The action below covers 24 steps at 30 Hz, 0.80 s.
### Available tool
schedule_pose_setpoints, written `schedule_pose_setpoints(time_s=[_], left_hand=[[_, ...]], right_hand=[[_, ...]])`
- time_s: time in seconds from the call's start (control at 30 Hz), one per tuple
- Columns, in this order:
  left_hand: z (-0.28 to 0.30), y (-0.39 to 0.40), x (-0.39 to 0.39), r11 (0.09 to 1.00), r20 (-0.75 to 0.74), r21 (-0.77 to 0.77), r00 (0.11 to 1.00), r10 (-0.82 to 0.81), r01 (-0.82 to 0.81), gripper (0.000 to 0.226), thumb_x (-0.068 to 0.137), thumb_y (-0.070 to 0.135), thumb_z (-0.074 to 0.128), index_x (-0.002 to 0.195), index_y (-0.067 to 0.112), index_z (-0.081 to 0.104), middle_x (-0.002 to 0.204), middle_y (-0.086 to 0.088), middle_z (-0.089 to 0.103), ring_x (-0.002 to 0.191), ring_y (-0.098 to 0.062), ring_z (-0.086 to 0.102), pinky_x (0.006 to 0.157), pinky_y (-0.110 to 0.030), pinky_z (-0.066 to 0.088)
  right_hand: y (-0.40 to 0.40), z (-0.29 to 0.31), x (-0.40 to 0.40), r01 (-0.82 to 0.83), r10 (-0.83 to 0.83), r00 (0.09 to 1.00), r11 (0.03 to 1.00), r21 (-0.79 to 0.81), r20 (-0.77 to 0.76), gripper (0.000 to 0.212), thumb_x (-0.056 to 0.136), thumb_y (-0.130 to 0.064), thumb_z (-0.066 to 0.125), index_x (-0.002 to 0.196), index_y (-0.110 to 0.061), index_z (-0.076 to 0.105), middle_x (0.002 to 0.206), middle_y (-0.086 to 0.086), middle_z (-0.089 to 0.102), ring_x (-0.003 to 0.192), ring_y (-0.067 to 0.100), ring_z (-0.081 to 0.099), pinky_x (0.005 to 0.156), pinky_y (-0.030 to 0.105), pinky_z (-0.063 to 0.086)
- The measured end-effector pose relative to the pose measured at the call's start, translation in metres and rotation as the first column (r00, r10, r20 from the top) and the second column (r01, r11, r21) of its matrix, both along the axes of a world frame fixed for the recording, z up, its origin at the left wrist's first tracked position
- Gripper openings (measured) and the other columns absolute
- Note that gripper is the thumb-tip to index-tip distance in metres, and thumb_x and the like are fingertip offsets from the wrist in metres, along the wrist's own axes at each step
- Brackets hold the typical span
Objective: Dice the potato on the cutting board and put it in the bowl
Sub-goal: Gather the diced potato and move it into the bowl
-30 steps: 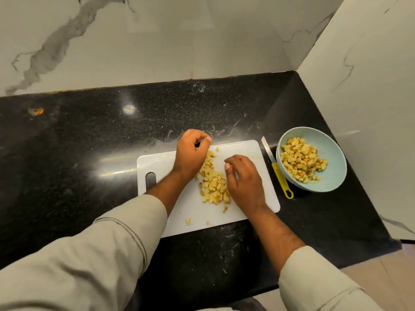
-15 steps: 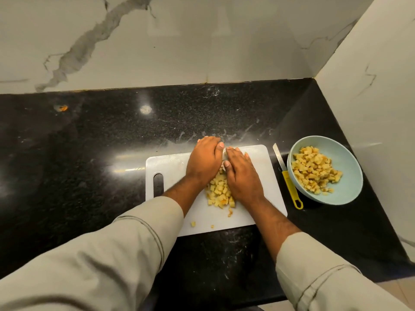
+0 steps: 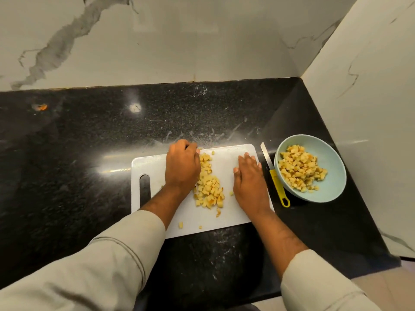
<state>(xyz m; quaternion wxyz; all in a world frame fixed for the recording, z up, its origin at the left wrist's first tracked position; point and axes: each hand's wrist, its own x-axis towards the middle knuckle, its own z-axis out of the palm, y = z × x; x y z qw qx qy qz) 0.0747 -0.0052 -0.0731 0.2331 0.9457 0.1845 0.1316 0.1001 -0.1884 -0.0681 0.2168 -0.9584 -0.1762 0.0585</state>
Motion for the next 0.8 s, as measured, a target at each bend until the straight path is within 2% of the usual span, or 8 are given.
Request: schedule_pose_setpoints(time_s=[0.17, 0.3, 0.4, 0.5, 0.6, 0.67, 0.73, 0.8], left_hand=[[0.004, -0.005, 0.006, 0.998, -0.025, -0.052, 0.999, 0.043, -0.044, 0.023, 0.096, 0.016, 0.045, 0.102, 0.009, 0.067, 0.1, -0.012, 0.06, 0.095, -0.028, 0.049, 0.082, -0.037, 0.038], [0.015, -0.001, 0.023, 0.986, -0.2, -0.118, 0.975, 0.095, -0.121, 0.018, 0.093, 0.025, 0.048, 0.095, 0.017, 0.064, 0.103, -0.008, 0.06, 0.101, -0.03, 0.052, 0.086, -0.04, 0.041], [0.023, -0.003, 0.035, 0.981, -0.354, -0.135, 0.932, 0.084, -0.14, 0.019, 0.09, 0.028, 0.046, 0.097, 0.021, 0.062, 0.109, -0.006, 0.058, 0.108, -0.031, 0.05, 0.09, -0.042, 0.039], [0.032, -0.003, 0.042, 0.941, -0.422, -0.259, 0.902, 0.093, -0.218, 0.017, 0.081, 0.03, 0.047, 0.077, 0.021, 0.061, 0.092, -0.002, 0.062, 0.103, -0.029, 0.05, 0.087, -0.042, 0.036], [0.035, -0.003, 0.032, 0.841, -0.317, -0.491, 0.946, 0.07, -0.227, 0.02, 0.076, 0.03, 0.051, 0.061, 0.017, 0.054, 0.065, 0.004, 0.056, 0.08, -0.022, 0.055, 0.081, -0.041, 0.035], [0.031, 0.0, 0.015, 0.796, -0.139, -0.575, 0.981, 0.134, -0.19, 0.02, 0.079, 0.025, 0.056, 0.062, 0.014, 0.055, 0.067, -0.001, 0.056, 0.072, -0.02, 0.054, 0.081, -0.045, 0.043], [0.022, 0.004, -0.002, 0.866, 0.0, -0.459, 0.975, 0.224, -0.199, 0.015, 0.086, 0.019, 0.058, 0.072, 0.013, 0.062, 0.079, -0.005, 0.061, 0.08, -0.022, 0.054, 0.079, -0.042, 0.046], [0.011, 0.003, -0.017, 0.922, 0.053, -0.325, 0.969, 0.24, -0.211, 0.014, 0.091, 0.016, 0.055, 0.088, 0.009, 0.067, 0.093, -0.008, 0.062, 0.093, -0.024, 0.054, 0.084, -0.038, 0.042]], right_hand=[[0.032, -0.008, -0.015, -0.013, 0.015, 1.0, 0.997, 0.073, -0.019, 0.049, 0.104, -0.023, 0.03, 0.15, -0.007, 0.026, 0.158, 0.011, 0.022, 0.148, 0.02, 0.012, 0.119, 0.03, -0.001], [0.051, -0.006, -0.012, -0.14, 0.151, 0.987, 0.978, 0.157, -0.055, 0.047, 0.103, -0.019, 0.032, 0.148, -0.007, 0.031, 0.155, 0.011, 0.029, 0.147, 0.022, 0.016, 0.119, 0.031, 0.003], [0.056, -0.004, -0.006, -0.138, 0.15, 0.987, 0.974, 0.179, -0.057, 0.047, 0.101, -0.014, 0.034, 0.147, -0.006, 0.034, 0.153, 0.011, 0.033, 0.146, 0.022, 0.02, 0.121, 0.034, 0.006], [0.056, -0.004, -0.003, -0.109, 0.126, 0.99, 0.97, 0.217, -0.062, 0.046, 0.101, -0.013, 0.035, 0.146, -0.006, 0.036, 0.153, 0.009, 0.035, 0.145, 0.02, 0.021, 0.12, 0.033, 0.005], [0.053, -0.005, -0.002, -0.1, 0.124, 0.989, 0.961, 0.257, -0.08, 0.044, 0.103, -0.016, 0.035, 0.146, -0.008, 0.037, 0.153, 0.008, 0.035, 0.145, 0.018, 0.022, 0.12, 0.03, 0.004], [0.053, -0.003, -0.001, -0.107, 0.132, 0.988, 0.963, 0.248, -0.085, 0.044, 0.103, -0.017, 0.036, 0.146, -0.009, 0.037, 0.153, 0.008, 0.034, 0.145, 0.019, 0.021, 0.12, 0.031, 0.005], [0.054, -0.002, 0.001, -0.114, 0.138, 0.986, 0.966, 0.233, -0.09, 0.045, 0.103, -0.018, 0.036, 0.147, -0.01, 0.036, 0.154, 0.01, 0.032, 0.146, 0.021, 0.019, 0.12, 0.035, 0.006], [0.057, 0.0, 0.004, -0.154, 0.171, 0.982, 0.971, 0.185, -0.08, 0.046, 0.103, -0.021, 0.034, 0.148, -0.012, 0.034, 0.156, 0.009, 0.029, 0.146, 0.024, 0.016, 0.12, 0.038, 0.007]])
